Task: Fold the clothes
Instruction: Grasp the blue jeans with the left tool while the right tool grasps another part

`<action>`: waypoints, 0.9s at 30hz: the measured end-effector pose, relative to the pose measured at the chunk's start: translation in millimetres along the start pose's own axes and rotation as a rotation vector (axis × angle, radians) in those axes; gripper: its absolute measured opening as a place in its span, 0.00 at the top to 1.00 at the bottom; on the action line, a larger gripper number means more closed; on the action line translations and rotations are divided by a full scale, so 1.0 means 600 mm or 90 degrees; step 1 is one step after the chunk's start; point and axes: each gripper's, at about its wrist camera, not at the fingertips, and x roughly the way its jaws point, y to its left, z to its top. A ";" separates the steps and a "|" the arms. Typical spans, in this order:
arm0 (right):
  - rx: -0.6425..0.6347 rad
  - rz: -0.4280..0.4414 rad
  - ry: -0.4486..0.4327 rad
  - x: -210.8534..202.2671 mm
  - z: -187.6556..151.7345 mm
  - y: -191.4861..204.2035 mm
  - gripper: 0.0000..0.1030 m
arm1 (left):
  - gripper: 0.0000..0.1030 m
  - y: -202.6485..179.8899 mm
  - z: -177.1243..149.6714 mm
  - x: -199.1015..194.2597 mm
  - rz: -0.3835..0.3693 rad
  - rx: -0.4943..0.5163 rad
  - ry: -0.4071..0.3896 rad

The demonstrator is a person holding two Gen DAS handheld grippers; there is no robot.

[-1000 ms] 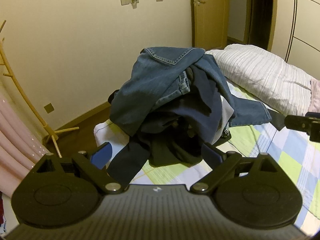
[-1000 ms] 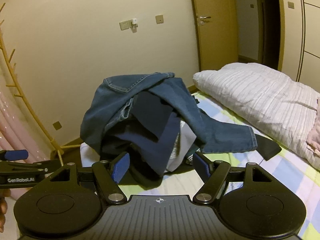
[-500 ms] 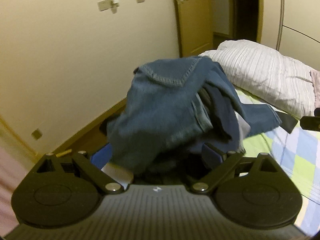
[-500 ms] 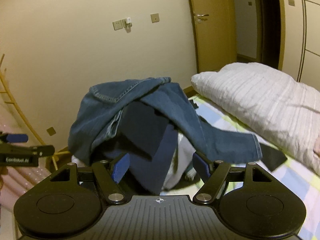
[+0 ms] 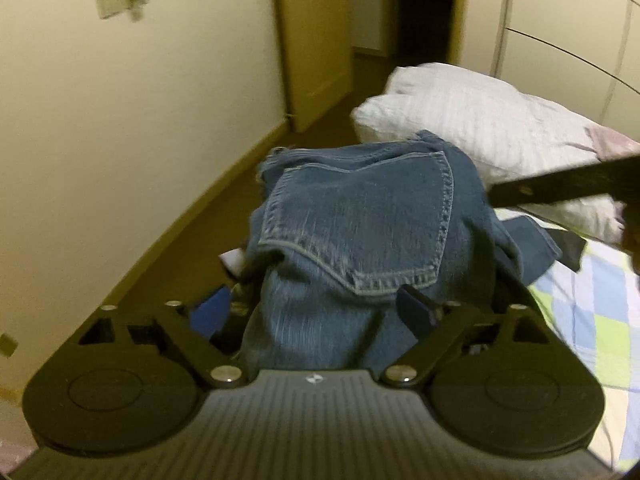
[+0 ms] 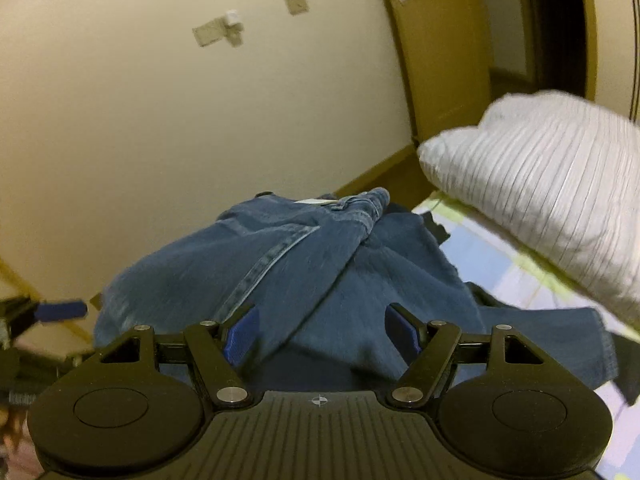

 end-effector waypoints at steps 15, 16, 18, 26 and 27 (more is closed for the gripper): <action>0.094 0.131 -0.067 0.041 0.050 -0.017 0.96 | 0.94 -0.018 0.018 -0.028 -0.038 0.052 -0.076; 0.096 0.153 -0.095 0.013 0.055 -0.017 0.96 | 0.94 -0.028 0.023 -0.047 -0.039 0.057 -0.098; 0.097 0.186 -0.145 -0.052 0.062 -0.019 0.96 | 0.94 -0.057 0.031 -0.083 -0.051 0.071 -0.137; 0.122 0.193 -0.335 -0.413 -0.041 -0.093 0.96 | 0.94 -0.298 0.007 -0.277 -0.157 0.197 -0.265; 0.131 0.184 -0.353 -0.463 -0.075 -0.110 0.96 | 0.94 -0.339 -0.010 -0.303 -0.176 0.214 -0.275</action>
